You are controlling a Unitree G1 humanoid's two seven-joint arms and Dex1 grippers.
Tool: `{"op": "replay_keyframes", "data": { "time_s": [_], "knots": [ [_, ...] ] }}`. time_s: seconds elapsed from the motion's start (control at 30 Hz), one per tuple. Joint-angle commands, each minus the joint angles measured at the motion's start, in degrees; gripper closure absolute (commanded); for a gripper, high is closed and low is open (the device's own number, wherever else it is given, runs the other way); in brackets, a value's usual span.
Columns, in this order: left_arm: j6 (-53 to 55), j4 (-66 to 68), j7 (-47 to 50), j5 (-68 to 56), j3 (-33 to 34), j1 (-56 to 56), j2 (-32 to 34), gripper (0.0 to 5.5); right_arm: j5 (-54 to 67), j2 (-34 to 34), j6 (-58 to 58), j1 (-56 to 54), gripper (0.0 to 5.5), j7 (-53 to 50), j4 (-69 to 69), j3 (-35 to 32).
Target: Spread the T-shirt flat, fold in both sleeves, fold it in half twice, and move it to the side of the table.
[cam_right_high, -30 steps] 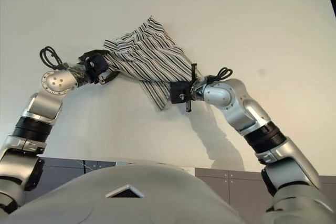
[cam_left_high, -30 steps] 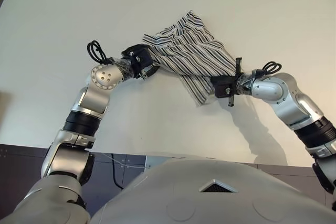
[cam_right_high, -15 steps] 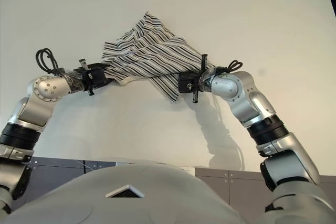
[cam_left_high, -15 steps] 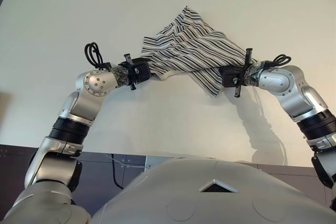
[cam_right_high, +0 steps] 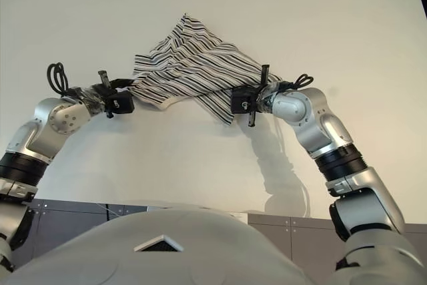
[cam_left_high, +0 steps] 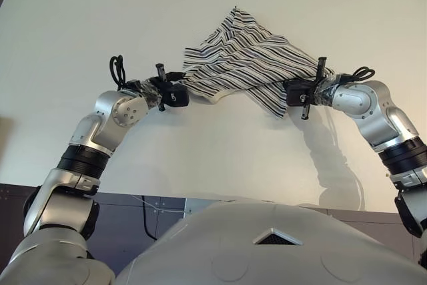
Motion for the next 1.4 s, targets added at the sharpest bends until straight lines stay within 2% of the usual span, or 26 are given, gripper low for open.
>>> {"op": "replay_keyframes", "data": {
  "time_s": [0.03, 0.2, 0.33, 0.43, 0.53, 0.73, 0.87, 1.0, 1.27, 1.4],
  "knots": [
    [-3.9, -0.2, 6.7, 5.95, -1.2, 2.31, 0.23, 4.77, -1.92, 0.01, 0.93, 1.54, 5.4, 1.12, 2.73, 0.97],
    [-4.96, 1.27, 18.62, 11.27, 0.55, 3.34, -0.98, 4.77, -2.63, -0.32, 0.27, 1.74, 5.4, 0.75, 3.91, 0.89],
    [-4.85, 4.0, 18.66, 9.66, 1.31, 4.29, -0.34, 5.38, -2.78, -0.45, -0.23, 1.4, 5.4, 0.59, 4.52, 0.82],
    [-5.65, 4.59, 17.51, 5.06, 2.95, 3.59, -1.62, 5.38, -2.83, -0.27, -0.48, 1.45, 5.4, 0.54, 4.46, 0.87],
    [-7.25, 5.24, 16.61, 3.85, 2.41, 3.19, -2.15, 4.91, -2.82, -0.26, -0.87, 1.27, 5.4, 0.65, 4.62, 0.95],
    [-8.63, 6.28, 21.99, 6.47, 3.3, 3.74, -1.53, 4.07, -2.78, -0.71, -1.25, 1.61, 5.4, 0.54, 4.81, 0.56],
    [-11.61, 4.75, 30.15, 11.72, 3.53, 3.82, -0.14, 3.41, -2.84, -0.77, -1.25, 2.09, 5.4, 0.25, 4.78, 0.37],
    [-18.05, 2.65, 36.77, 19.89, 0.6, 4.1, 2.9, 3.41, -2.8, -0.73, -0.93, 2.5, 5.4, 0.07, 4.64, 0.19],
    [-21.15, 7.71, 37.33, 24.3, -2.28, 2.46, 4.38, 3.41, -2.96, -0.58, -0.95, 1.88, 5.4, -0.18, 5.51, -0.19],
    [-23.67, 9.74, 38.39, 25.56, -3.43, 0.16, 4.82, 3.98, -3.06, -0.39, -0.96, 1.72, 5.4, -0.41, 5.91, -0.17]
  ]
}}
